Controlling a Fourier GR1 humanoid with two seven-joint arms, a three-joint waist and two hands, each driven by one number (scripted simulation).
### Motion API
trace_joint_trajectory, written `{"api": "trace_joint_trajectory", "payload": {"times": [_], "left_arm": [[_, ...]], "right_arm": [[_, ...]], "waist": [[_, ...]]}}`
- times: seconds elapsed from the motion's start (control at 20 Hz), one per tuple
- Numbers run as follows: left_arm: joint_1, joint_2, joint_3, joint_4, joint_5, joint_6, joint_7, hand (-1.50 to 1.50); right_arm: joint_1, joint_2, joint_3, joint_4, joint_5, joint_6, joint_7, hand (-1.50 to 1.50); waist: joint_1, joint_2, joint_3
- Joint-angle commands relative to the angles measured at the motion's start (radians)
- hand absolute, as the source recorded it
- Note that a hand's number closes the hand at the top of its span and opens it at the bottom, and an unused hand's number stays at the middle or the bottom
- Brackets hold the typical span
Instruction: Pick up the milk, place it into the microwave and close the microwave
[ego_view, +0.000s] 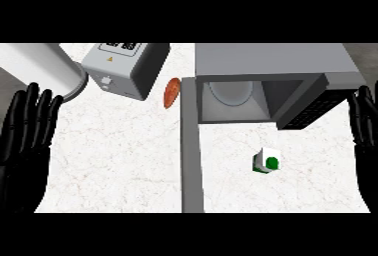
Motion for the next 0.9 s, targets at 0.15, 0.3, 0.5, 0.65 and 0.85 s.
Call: {"api": "trace_joint_trajectory", "payload": {"times": [0.15, 0.3, 0.5, 0.65, 0.85], "left_arm": [[-0.02, 0.058, 0.092, -0.016, 0.063, -0.053, 0.019, -1.5], [-0.01, -0.026, 0.052, 0.017, 0.148, -0.028, 0.082, -1.5], [0.074, -0.006, 0.098, -0.022, 0.203, -0.059, 0.09, -1.5], [0.115, 0.024, 0.168, -0.047, 0.275, -0.116, 0.063, -1.5], [0.133, 0.022, 0.176, -0.137, 0.301, -0.108, 0.151, -1.5]], "right_arm": [[0.026, 0.123, 0.18, -0.033, 0.115, -0.063, 0.001, -1.5], [0.007, 0.139, 0.316, -0.02, -0.054, 0.008, 0.11, -1.5], [0.089, 0.14, 0.462, -0.095, -0.025, -0.05, 0.129, -1.5], [0.082, 0.141, 0.489, -0.121, -0.012, -0.074, 0.163, -1.5], [0.069, 0.141, 0.514, -0.021, 0.048, -0.16, 0.066, -1.5]], "waist": [[0.025, 0.007, -0.009], [0.049, 0.01, -0.009], [0.028, 0.004, -0.009], [0.025, 0.006, -0.009], [0.026, 0.007, -0.008]]}}
